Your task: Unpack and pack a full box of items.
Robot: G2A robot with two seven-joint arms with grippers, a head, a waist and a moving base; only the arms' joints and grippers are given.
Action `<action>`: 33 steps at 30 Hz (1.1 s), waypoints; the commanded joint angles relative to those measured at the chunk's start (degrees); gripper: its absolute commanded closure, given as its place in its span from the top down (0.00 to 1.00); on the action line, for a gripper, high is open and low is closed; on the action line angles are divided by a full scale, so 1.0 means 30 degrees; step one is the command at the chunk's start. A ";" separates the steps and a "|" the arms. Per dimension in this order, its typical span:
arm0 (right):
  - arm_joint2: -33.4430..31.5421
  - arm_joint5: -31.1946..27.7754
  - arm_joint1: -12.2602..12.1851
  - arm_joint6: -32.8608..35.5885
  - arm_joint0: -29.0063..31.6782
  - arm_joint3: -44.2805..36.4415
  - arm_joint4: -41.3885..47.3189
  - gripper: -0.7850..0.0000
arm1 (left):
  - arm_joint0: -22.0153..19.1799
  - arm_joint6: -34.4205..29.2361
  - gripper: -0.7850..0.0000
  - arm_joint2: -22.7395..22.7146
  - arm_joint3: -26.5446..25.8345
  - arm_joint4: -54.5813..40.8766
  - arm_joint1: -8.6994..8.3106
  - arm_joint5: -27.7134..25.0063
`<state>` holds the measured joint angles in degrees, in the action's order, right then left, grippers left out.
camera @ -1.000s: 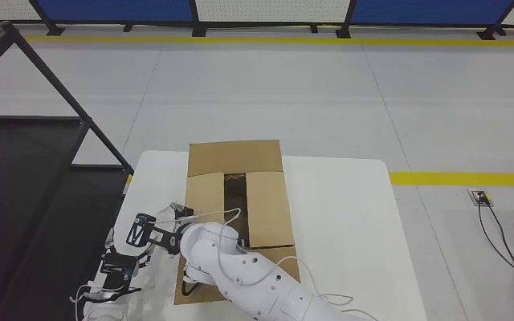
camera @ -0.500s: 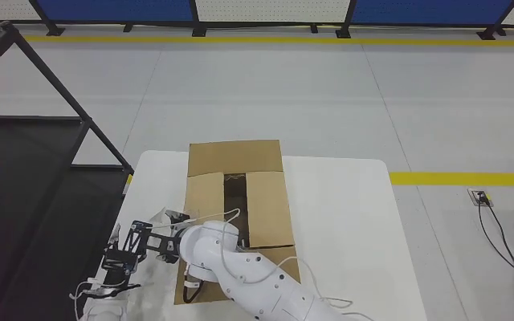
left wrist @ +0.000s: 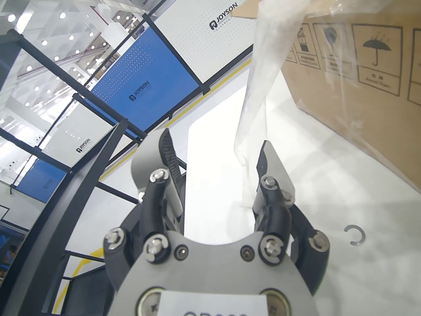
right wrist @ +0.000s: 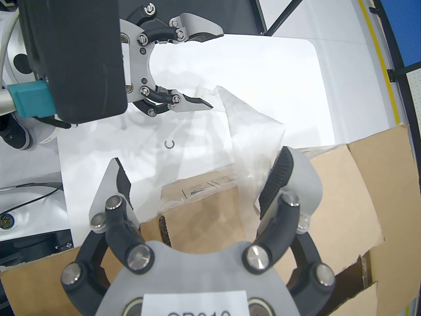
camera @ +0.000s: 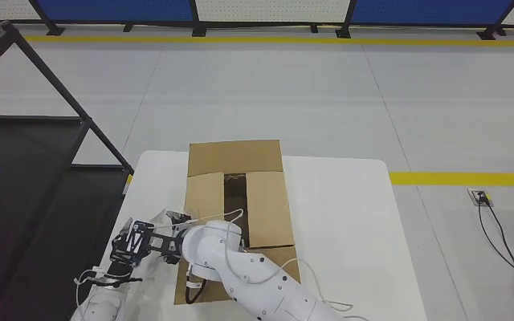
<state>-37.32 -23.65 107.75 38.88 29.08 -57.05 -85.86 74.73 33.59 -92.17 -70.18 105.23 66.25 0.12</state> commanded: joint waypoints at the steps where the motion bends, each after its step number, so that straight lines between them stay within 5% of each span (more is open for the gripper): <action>1: -0.0094 -0.0095 -0.0017 0.0022 0.0062 -0.0022 -0.0047 1.00 | -0.0266 -0.0061 0.68 0.0050 0.0195 0.0227 -0.0029 -0.0146; 13: -0.0558 -0.0409 -0.0125 0.0177 0.0435 -0.0386 -0.0583 1.00 | -0.1217 0.0249 0.56 0.0389 0.1295 0.0901 -0.0151 -0.0765; 16: -0.0645 -0.0469 -0.0138 0.0258 0.0531 -0.0529 -0.0671 1.00 | -0.1331 0.0320 0.33 0.0443 0.1460 0.0967 -0.0171 -0.0737; 22: -0.0819 -0.0616 -0.0154 0.0380 0.0673 -0.0723 -0.0795 1.00 | -0.1518 0.0411 0.25 0.0560 0.1715 0.1039 -0.0203 -0.0704; 25: -0.0891 -0.0675 -0.0158 0.0431 0.0734 -0.0807 -0.0860 1.00 | -0.1525 0.0516 0.00 0.0597 0.1730 0.1056 -0.0218 -0.0602; 33: -0.0883 -0.0701 -0.0034 0.0522 0.0775 -0.0875 -0.0760 1.00 | -0.1102 0.0574 0.00 0.0638 0.1550 0.0378 -0.0131 0.0637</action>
<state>-40.00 -25.76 107.58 40.46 31.44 -59.72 -88.27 71.20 35.37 -90.29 -65.50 106.94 65.78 1.46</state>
